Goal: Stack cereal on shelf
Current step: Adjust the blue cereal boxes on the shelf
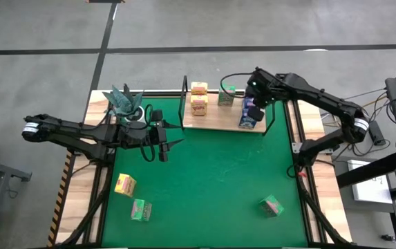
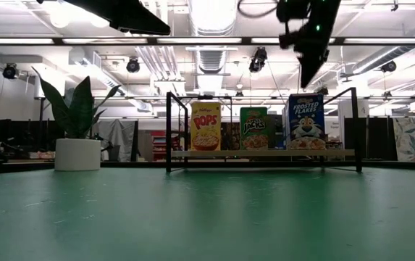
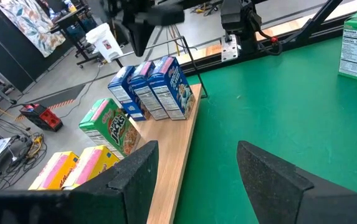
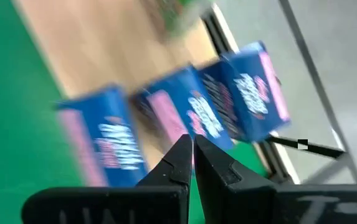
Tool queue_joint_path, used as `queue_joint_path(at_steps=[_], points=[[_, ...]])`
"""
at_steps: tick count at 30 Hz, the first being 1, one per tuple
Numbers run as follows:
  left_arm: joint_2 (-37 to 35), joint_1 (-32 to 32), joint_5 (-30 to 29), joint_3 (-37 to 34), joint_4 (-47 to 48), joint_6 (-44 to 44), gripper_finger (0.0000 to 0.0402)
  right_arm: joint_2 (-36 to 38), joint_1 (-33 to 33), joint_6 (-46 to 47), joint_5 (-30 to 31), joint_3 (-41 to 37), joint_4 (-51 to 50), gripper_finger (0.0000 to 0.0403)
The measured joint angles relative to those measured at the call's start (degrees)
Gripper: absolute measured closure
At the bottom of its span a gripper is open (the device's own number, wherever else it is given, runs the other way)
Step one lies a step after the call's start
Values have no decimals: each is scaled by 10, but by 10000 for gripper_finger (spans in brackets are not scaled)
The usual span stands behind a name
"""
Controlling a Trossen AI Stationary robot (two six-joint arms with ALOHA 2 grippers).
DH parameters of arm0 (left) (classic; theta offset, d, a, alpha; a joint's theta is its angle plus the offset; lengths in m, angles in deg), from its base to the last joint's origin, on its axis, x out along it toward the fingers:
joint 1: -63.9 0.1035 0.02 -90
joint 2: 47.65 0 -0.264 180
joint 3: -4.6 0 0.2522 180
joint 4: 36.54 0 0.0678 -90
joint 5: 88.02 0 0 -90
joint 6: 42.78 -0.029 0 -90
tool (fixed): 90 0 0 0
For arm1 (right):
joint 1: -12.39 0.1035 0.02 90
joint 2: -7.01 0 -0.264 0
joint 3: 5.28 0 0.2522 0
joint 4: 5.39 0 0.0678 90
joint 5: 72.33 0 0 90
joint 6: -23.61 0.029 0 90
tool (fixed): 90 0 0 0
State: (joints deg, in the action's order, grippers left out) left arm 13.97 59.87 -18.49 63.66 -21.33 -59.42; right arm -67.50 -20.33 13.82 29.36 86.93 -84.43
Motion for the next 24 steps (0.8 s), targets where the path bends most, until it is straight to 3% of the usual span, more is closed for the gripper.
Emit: queue_joint_path(at_steps=[4,8,18,24], points=[[0,0,0,0,6,10,200,33,34,34,-43,-5,26,394],[0,0,0,0,22,42,200,80,93,58,-46,-46,100,394],[0,-4,1,0,77,174,200,180,241,29,-42,-247,439,394],[6,-20,58,22,141,277,200,209,273,-20,-42,-351,614,394]])
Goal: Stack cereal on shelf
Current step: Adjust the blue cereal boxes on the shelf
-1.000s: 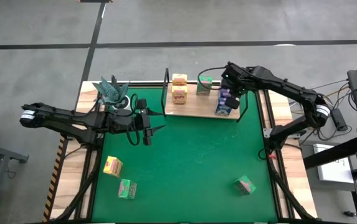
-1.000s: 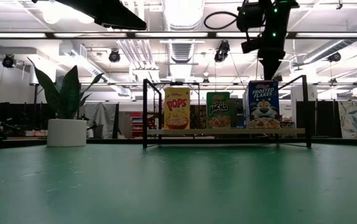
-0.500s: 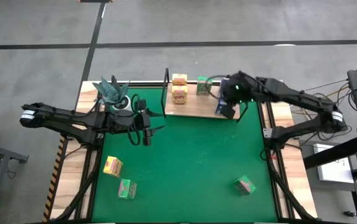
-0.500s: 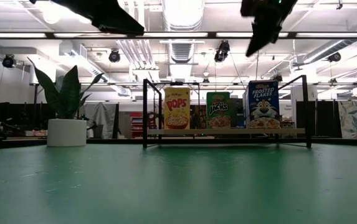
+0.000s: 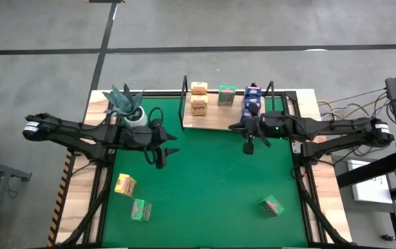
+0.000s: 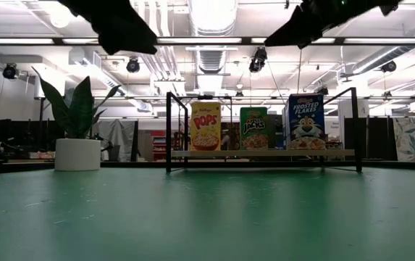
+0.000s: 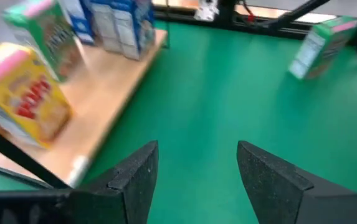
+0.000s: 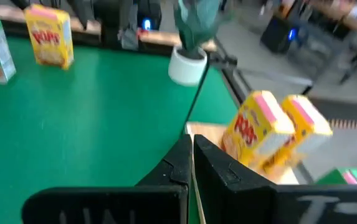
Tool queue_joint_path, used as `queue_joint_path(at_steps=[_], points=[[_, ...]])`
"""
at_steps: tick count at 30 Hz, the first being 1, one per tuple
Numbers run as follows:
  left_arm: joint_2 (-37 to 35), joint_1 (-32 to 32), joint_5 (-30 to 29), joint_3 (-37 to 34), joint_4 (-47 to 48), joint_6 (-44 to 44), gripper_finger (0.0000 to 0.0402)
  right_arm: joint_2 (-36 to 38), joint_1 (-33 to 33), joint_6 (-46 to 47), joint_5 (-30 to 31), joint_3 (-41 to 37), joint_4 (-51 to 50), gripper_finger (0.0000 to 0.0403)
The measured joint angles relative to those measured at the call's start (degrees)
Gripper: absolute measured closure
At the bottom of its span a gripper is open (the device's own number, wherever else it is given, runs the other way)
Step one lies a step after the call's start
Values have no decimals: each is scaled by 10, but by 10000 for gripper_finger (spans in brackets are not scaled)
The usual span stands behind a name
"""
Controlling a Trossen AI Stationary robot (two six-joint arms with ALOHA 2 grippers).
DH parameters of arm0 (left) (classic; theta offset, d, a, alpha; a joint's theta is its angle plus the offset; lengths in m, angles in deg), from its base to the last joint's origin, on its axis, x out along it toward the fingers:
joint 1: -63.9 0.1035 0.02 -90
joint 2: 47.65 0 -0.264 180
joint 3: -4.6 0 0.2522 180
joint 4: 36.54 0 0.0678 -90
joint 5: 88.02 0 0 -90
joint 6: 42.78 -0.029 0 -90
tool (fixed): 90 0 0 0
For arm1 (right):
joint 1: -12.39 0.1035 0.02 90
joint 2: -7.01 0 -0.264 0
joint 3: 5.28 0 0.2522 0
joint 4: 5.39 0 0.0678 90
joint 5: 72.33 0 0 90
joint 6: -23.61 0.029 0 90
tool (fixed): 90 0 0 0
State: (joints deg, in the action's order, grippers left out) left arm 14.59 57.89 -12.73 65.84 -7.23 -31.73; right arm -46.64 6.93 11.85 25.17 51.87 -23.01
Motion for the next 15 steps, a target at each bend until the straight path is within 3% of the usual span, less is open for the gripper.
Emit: queue_joint_path(at_steps=[4,8,11,15], points=[[23,-21,7,50,94,59,200,14,7,-22,0,-50,99,394],[59,-37,7,90,148,71,200,28,6,4,4,-62,108,394],[87,-42,8,106,159,70,200,35,5,54,72,-62,90,394],[118,-42,7,121,159,54,200,37,4,138,214,-62,46,394]])
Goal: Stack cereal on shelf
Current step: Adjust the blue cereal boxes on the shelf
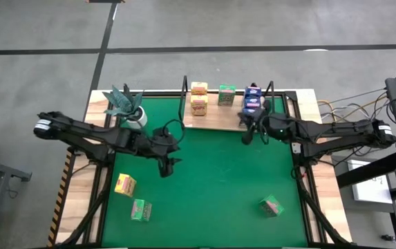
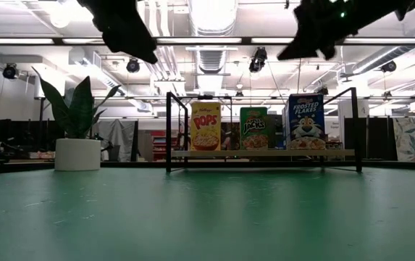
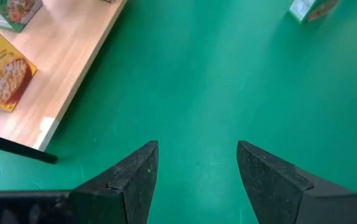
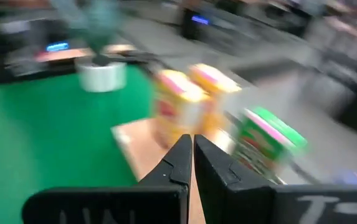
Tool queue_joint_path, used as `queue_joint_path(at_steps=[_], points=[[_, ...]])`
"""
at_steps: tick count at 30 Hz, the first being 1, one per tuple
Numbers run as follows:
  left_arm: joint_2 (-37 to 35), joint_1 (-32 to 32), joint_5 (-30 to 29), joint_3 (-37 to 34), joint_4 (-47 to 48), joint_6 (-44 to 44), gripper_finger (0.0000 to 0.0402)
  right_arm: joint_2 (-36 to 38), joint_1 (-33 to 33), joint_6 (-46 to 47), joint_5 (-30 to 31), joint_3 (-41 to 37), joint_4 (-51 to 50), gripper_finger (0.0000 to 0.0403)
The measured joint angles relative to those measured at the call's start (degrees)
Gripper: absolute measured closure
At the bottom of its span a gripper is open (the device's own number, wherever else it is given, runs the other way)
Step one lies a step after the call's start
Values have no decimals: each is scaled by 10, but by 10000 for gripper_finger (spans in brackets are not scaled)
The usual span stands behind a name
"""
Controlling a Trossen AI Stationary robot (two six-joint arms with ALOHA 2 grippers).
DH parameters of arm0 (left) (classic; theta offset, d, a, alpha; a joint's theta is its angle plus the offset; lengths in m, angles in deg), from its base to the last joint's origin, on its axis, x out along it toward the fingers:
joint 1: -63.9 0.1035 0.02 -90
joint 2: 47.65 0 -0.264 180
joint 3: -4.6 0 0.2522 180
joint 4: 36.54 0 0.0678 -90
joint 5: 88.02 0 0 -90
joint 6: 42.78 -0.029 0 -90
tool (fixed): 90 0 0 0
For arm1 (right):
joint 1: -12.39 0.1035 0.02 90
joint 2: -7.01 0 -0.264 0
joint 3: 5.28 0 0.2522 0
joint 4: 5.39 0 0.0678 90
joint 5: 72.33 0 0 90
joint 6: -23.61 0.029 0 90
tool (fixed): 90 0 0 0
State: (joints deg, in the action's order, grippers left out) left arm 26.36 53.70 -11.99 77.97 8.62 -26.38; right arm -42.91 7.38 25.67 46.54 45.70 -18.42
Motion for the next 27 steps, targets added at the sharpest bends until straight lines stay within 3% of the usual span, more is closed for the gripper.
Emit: queue_joint_path(at_steps=[3,8,16,23,27], points=[[15,0,0,6,0,-8,200,0,-10,86,64,16,-77,394],[23,0,0,8,-2,-8,200,-16,-35,168,29,70,-196,394],[24,0,-4,8,-24,-7,200,-98,-79,169,-97,172,-302,394],[24,0,-5,8,-25,-7,200,-212,-101,163,-105,311,-505,394],[24,0,-5,8,-25,-8,200,-266,-103,135,-109,377,-574,394]])
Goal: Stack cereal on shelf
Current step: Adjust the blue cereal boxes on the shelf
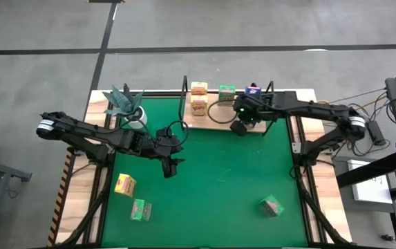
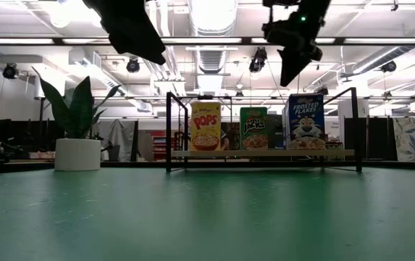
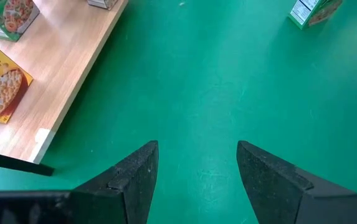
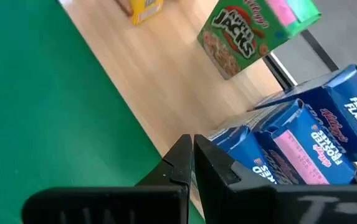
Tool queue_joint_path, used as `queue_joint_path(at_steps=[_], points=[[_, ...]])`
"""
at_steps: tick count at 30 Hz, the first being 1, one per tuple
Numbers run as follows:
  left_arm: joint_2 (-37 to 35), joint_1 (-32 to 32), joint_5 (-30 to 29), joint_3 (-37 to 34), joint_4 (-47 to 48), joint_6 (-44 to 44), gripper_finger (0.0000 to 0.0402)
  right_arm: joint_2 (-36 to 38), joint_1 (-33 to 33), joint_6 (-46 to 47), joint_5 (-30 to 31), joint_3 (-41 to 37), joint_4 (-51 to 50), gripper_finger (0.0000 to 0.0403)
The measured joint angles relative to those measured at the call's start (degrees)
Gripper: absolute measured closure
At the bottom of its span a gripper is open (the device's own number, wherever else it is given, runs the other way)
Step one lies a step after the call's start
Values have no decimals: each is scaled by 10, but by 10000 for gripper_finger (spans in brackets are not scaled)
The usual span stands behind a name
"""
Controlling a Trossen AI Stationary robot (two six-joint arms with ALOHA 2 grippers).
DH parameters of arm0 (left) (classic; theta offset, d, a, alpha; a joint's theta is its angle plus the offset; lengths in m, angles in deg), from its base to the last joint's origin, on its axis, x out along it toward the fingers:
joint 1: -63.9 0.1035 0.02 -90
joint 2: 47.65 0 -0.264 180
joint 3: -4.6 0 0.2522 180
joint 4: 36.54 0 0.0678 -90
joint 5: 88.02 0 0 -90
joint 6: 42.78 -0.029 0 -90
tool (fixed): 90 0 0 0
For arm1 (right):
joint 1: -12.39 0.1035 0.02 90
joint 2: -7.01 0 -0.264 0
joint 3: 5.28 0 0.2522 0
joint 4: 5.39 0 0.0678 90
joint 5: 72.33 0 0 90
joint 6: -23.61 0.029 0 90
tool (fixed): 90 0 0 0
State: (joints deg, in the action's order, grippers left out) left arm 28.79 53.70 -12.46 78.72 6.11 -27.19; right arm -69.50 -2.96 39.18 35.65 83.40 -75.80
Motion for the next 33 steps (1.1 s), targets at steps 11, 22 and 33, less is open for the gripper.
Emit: queue_joint_path(at_steps=[11,22,33], points=[[0,-1,0,0,0,1,200,-86,-1,-50,-2,76,-85,394],[0,-1,0,0,0,0,200,-89,-10,-65,11,72,-88,394],[0,-1,0,0,0,0,200,-88,-12,-74,17,71,-87,394]])
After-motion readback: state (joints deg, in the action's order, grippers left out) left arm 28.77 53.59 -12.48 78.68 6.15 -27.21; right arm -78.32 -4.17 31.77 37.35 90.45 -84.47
